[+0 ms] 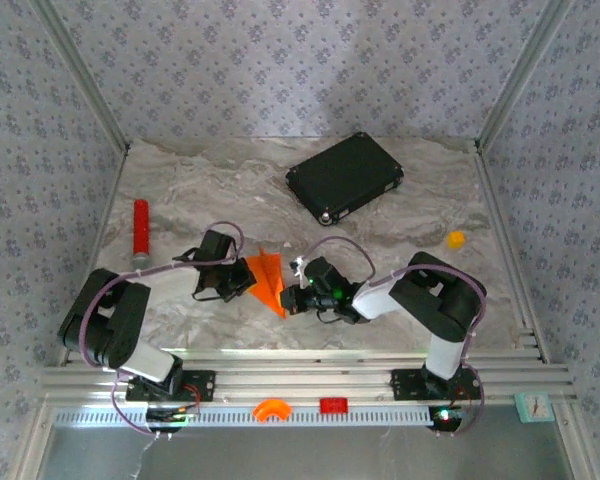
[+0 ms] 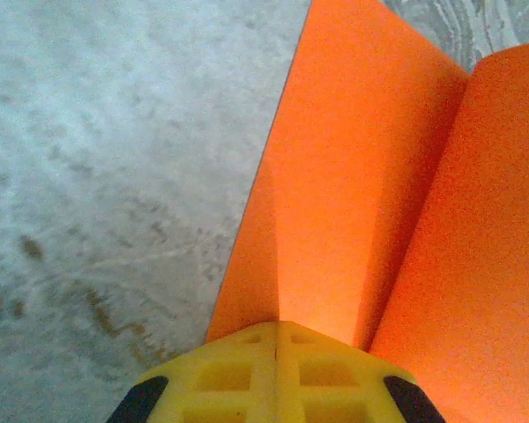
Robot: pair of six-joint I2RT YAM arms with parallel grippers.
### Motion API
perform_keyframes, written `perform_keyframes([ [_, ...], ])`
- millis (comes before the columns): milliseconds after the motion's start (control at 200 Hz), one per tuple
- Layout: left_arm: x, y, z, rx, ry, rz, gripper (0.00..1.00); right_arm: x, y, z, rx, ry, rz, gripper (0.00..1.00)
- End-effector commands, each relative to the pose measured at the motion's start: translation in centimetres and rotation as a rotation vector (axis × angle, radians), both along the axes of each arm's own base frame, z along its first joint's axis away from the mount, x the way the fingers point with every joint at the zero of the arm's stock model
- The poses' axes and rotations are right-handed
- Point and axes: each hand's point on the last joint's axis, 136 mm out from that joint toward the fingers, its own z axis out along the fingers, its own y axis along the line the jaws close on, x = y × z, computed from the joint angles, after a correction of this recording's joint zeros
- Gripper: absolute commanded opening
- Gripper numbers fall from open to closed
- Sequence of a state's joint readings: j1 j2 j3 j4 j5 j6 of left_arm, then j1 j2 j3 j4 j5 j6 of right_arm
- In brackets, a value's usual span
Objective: Fold a paper plane with a square sheet of paper (pick it up from the middle)
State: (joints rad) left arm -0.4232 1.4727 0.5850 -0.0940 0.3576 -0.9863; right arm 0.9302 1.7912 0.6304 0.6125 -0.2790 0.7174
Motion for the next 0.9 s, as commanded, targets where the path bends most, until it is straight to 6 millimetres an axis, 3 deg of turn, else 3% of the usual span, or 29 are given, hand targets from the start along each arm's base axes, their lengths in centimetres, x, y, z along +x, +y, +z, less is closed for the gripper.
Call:
perform_keyframes([
  [0, -0.2, 1.1, -0.2, 0.043, -0.001, 0.055, 0.00, -1.2, 0.0, -0.9, -0.049, 0.042, 0.049, 0.00],
  [195, -0.2, 1.4, 0.8, 0.047, -0.040, 0.075, 0.00, -1.6, 0.5, -0.7, -0.056, 0.057, 0.086, 0.00],
  [675, 1.6, -0.7, 4.7, -0.012, -0.186, -0.055, 0.03, -1.7, 0.2, -1.5, -0.060, 0.101, 0.072, 0.00],
  [770, 1.9, -1.6, 4.6, -0.036, -0.185, -0.101, 0.03, -1.7, 0.2, -1.6, -0.058, 0.103, 0.070, 0.00],
  [895, 1.9, -2.1, 3.0, -0.030, -0.120, -0.137, 0.02, -1.6, 0.2, -1.7, -0.057, 0.106, 0.069, 0.00],
])
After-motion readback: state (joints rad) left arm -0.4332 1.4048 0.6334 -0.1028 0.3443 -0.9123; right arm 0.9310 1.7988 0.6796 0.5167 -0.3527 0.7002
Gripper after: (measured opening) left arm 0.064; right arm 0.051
